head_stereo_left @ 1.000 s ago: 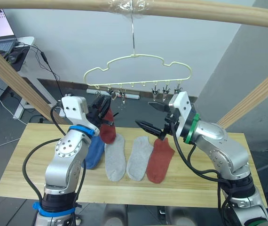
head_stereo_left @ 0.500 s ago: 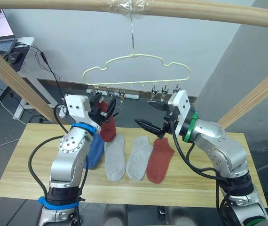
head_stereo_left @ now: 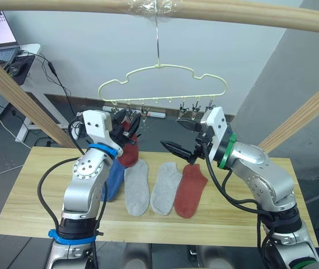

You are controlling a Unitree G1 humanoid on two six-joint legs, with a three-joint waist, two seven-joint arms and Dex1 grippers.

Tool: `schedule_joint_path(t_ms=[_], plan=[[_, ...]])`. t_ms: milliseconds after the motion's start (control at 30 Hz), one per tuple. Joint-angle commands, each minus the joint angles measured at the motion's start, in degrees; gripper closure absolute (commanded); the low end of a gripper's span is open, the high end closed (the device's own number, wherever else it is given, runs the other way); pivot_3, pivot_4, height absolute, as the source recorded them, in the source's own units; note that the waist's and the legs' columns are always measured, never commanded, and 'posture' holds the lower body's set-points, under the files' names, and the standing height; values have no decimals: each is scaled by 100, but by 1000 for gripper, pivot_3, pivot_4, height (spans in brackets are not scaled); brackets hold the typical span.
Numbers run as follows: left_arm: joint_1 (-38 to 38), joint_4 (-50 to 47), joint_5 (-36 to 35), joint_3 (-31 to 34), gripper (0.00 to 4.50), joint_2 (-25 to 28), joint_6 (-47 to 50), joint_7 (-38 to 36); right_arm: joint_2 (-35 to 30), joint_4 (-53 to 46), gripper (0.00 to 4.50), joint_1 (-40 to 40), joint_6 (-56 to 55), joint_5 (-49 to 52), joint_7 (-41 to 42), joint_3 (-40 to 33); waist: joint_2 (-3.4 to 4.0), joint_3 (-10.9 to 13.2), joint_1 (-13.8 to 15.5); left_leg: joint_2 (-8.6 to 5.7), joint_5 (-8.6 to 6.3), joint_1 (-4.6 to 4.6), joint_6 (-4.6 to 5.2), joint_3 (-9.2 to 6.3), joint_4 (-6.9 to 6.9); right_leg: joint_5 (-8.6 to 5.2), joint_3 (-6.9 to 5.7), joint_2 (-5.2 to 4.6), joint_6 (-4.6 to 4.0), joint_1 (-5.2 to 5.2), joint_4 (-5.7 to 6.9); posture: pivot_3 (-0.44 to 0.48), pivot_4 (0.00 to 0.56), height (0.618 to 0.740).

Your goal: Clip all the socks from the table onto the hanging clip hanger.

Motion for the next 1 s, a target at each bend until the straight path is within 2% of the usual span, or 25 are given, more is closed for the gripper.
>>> schedule_joint_path(t_ms=[33, 533, 633, 733, 1000], plan=[[-43, -146, 72, 60, 3797, 14, -106, 14, -11, -167, 0, -63, -25, 134, -7, -110, 0, 0, 0, 0, 0, 0, 0, 0, 0, 0, 0, 0, 0, 0, 0, 91, 274, 740], [-161, -60, 54, 160, 3797, 31, -105, -9, -13, -159, 0, -52, -24, 209, -90, -65, 0, 0, 1, 0, 0, 0, 0, 0, 1, 0, 0, 0, 0, 0, 0, 92, 270, 740], [-209, -14, 126, 160, 3173, 33, -168, 26, -20, -139, 0, -59, -42, 203, -82, -58, 0, 0, 2, 0, 0, 0, 0, 0, 1, 0, -1, 0, 0, 0, 1, 91, 265, 740], [-255, 33, 142, 170, 2309, 22, -189, 54, -19, -120, 0, -72, -56, 195, -78, -51, 0, 0, 3, 0, 0, 0, 0, -1, 2, 0, -1, 0, 0, 1, 1, 91, 262, 740], [-293, 77, 137, 156, 2309, 20, -226, 35, -9, -97, 0, -67, -87, 170, -97, -53, 0, 0, 3, 0, 0, -1, 0, -1, 2, 0, -1, 0, 0, 1, 1, 90, 259, 740]])
